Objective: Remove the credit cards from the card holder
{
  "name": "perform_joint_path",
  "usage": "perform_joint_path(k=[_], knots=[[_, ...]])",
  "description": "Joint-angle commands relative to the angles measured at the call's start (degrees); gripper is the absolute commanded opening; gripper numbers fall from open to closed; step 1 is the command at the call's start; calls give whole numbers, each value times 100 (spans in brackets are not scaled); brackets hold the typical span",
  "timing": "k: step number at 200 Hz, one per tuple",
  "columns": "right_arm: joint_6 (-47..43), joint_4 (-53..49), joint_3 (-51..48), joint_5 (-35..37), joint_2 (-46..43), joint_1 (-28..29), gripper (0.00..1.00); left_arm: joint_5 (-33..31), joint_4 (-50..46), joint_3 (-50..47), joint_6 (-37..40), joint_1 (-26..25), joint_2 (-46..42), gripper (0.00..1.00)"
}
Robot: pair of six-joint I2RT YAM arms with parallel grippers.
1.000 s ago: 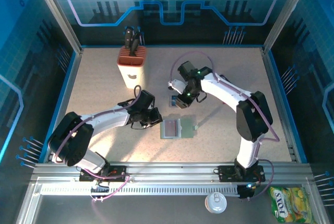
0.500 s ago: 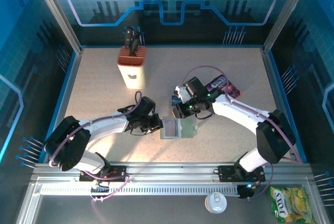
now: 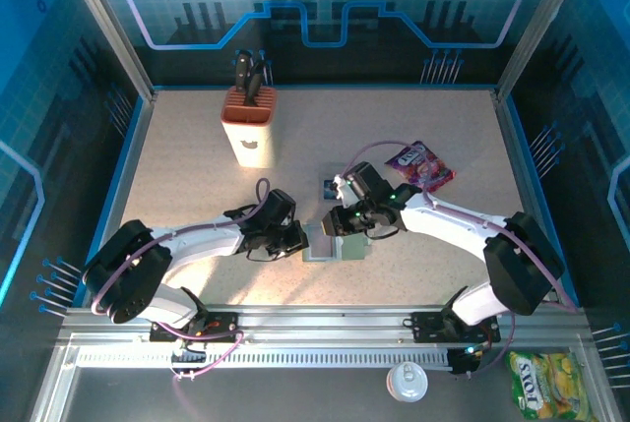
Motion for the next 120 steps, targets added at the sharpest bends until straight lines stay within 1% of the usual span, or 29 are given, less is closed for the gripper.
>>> perform_joint_path(k=[1,52,120], knots=[[269,-14,24,10,-73,43,29,-48,54,-44,-111,-47,-50,12],[379,-250,133,-69,110,43,29,-50,24,-26,-84,-60,84,10],[380,-262,235,-174,344,52,30,-77,29,-70,-82,-75,194,9]])
